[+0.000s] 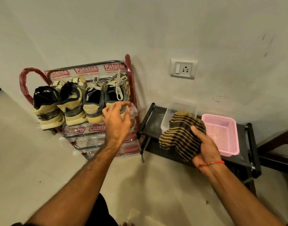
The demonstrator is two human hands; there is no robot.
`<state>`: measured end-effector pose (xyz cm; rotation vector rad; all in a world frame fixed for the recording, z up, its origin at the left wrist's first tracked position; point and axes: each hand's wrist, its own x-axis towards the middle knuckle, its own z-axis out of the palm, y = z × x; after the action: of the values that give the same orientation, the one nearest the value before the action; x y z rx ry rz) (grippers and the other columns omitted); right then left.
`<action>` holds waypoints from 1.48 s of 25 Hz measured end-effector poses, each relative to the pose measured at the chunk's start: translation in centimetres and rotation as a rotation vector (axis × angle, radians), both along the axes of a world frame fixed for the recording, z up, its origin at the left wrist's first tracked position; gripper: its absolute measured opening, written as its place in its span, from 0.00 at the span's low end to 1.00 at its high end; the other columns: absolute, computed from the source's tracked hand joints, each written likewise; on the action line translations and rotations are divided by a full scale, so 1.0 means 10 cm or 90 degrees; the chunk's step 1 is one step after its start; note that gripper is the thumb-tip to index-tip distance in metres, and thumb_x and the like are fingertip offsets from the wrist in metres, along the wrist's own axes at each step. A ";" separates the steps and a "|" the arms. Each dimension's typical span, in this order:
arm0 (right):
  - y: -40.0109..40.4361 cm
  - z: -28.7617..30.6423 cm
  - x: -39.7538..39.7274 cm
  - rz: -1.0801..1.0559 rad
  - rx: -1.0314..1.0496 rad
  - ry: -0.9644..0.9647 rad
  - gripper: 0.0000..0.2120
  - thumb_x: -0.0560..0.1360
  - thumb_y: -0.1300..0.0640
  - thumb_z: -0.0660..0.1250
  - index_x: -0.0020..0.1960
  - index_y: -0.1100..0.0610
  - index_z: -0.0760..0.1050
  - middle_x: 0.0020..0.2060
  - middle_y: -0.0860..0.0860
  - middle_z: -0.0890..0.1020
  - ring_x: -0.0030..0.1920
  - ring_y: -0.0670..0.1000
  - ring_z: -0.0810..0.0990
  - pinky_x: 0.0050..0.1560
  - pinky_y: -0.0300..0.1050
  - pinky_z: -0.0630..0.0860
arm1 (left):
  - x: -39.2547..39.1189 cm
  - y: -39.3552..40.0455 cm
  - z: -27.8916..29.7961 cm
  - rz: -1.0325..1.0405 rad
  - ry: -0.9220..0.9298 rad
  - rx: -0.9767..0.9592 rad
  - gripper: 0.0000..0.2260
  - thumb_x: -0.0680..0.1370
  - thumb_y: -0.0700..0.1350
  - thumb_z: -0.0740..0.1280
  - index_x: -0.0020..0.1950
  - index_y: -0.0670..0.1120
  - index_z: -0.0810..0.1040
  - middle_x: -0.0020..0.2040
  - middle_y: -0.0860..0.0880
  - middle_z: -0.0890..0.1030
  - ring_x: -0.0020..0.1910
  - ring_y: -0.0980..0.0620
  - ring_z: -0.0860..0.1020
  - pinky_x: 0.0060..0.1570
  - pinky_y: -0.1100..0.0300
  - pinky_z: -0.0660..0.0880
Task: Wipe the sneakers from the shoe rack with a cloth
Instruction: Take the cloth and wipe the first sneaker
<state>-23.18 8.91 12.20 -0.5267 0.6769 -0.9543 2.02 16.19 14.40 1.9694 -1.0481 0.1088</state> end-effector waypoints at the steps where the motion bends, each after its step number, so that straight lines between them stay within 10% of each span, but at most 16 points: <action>1: -0.02 -0.01 0.00 -0.031 -0.072 0.089 0.12 0.79 0.60 0.67 0.62 0.56 0.80 0.56 0.57 0.85 0.57 0.60 0.83 0.56 0.58 0.81 | 0.13 -0.02 0.06 0.022 -0.032 0.023 0.11 0.80 0.48 0.67 0.62 0.53 0.79 0.63 0.54 0.78 0.66 0.49 0.66 0.65 0.47 0.67; 5: -0.04 -0.04 0.00 -0.013 -0.563 0.459 0.24 0.78 0.67 0.64 0.70 0.49 0.75 0.61 0.46 0.82 0.60 0.45 0.80 0.65 0.44 0.75 | 0.54 -0.28 0.27 0.079 -0.154 0.215 0.15 0.82 0.52 0.62 0.66 0.48 0.78 0.66 0.46 0.77 0.66 0.42 0.64 0.65 0.44 0.64; 11: -0.08 -0.14 -0.11 0.052 -0.612 0.527 0.30 0.78 0.74 0.59 0.68 0.45 0.75 0.62 0.49 0.81 0.63 0.45 0.78 0.64 0.35 0.74 | 0.71 -0.71 0.33 0.016 -0.256 0.617 0.21 0.83 0.60 0.59 0.58 0.44 0.78 0.60 0.40 0.79 0.70 0.38 0.66 0.71 0.37 0.56; 15: -0.08 -0.17 -0.14 0.082 -0.607 0.545 0.26 0.79 0.72 0.59 0.69 0.48 0.76 0.61 0.51 0.81 0.61 0.48 0.79 0.59 0.28 0.73 | 0.82 -0.77 0.41 -0.050 -0.087 0.537 0.16 0.82 0.56 0.63 0.50 0.43 0.76 0.49 0.45 0.79 0.53 0.46 0.76 0.73 0.35 0.61; 18: -0.10 -0.12 -0.14 0.052 -0.572 0.490 0.26 0.79 0.72 0.59 0.67 0.46 0.76 0.61 0.49 0.81 0.63 0.46 0.78 0.64 0.39 0.74 | 0.85 -0.59 0.66 -0.043 0.118 0.338 0.11 0.81 0.52 0.66 0.51 0.45 0.79 0.48 0.45 0.82 0.45 0.46 0.81 0.49 0.48 0.81; 21: -0.10 -0.07 -0.14 0.025 -0.522 0.440 0.26 0.79 0.72 0.60 0.68 0.48 0.76 0.61 0.47 0.81 0.63 0.45 0.78 0.67 0.47 0.74 | 0.70 -0.25 1.12 -0.017 0.230 0.185 0.08 0.81 0.51 0.67 0.51 0.47 0.81 0.46 0.47 0.82 0.42 0.52 0.79 0.38 0.58 0.76; 30: 0.00 0.16 -0.23 -0.020 -0.478 0.308 0.25 0.79 0.74 0.56 0.58 0.48 0.80 0.55 0.51 0.84 0.57 0.51 0.82 0.59 0.45 0.78 | -0.22 0.85 1.56 -0.202 0.565 -0.029 0.18 0.82 0.57 0.63 0.58 0.44 0.81 0.49 0.46 0.86 0.47 0.47 0.84 0.54 0.49 0.80; 37: -0.14 0.14 -0.40 -0.097 -0.283 0.367 0.13 0.79 0.64 0.59 0.49 0.51 0.79 0.45 0.52 0.83 0.48 0.51 0.80 0.54 0.47 0.77 | -0.69 0.51 0.62 -0.302 0.653 0.131 0.13 0.82 0.50 0.65 0.58 0.44 0.84 0.53 0.42 0.86 0.51 0.45 0.83 0.52 0.50 0.79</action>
<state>-27.18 7.54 13.62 -1.1837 1.0360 -1.1109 -4.85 21.30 20.61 1.5306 -0.7796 -1.1754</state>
